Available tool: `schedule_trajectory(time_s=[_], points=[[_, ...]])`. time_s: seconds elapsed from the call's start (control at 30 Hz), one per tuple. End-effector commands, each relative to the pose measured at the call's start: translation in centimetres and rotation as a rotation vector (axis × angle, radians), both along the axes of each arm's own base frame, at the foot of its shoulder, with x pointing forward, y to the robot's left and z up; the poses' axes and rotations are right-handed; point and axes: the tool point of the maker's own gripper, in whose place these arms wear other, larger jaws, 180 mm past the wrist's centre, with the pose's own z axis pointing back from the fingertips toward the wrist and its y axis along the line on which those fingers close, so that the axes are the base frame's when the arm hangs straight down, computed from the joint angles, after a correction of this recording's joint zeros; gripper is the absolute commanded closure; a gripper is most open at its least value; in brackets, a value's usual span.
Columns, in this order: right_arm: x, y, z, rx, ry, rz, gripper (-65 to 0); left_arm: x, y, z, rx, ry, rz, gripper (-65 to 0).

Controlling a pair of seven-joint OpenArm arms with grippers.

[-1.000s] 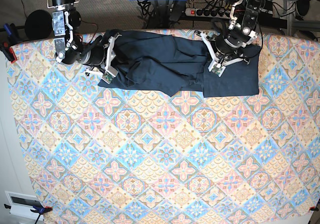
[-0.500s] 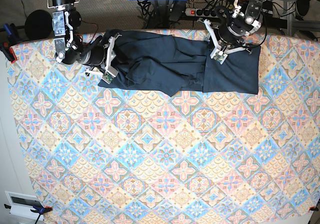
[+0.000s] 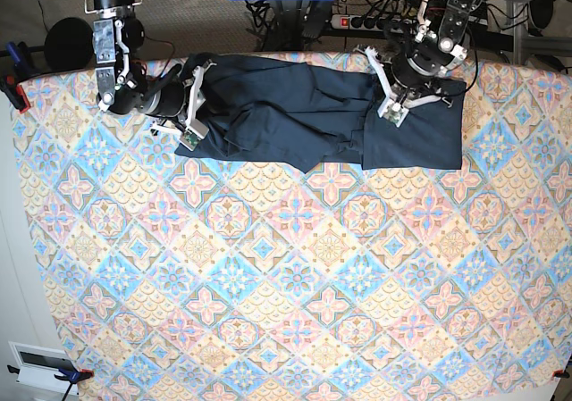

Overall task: Layout the t-shirt on the table in an organized manner, then fold the t-shirt properly
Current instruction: 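Grasp the strip end with the right gripper while left gripper holds fold, then regrip both ends of the navy strip with both grippers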

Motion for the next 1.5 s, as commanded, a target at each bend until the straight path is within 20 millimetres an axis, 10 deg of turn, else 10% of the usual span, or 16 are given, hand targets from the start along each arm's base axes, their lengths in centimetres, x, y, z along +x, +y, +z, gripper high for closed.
schedule_trajectory(time_s=[0.0, 0.2, 0.57, 1.03, 1.47], points=[[-0.4, -2.9, -1.2, -0.143, 0.041, -0.009, -2.8, 0.0, -0.2, 0.7, -0.02, -0.012, -0.001, -6.7], [-0.3, -2.9, -1.0, -0.142, 0.033, -0.007, -2.8, 0.2, 0.7, 1.7, -0.15, 0.017, 0.058, -13.3], [2.0, -4.7, 3.5, -0.165, -0.12, -0.07, -2.8, 4.8, 9.8, 7.8, -0.458, -0.128, 0.445, -16.3], [2.5, -8.7, 4.4, -0.242, -0.119, -0.164, -13.0, 4.0, 11.2, 5.3, -0.46, -0.066, 0.515, -16.3], [3.6, -5.2, 6.5, 0.046, -0.134, -0.19, -28.6, 4.0, 11.0, 5.2, -0.462, -0.064, 0.511, -16.3]])
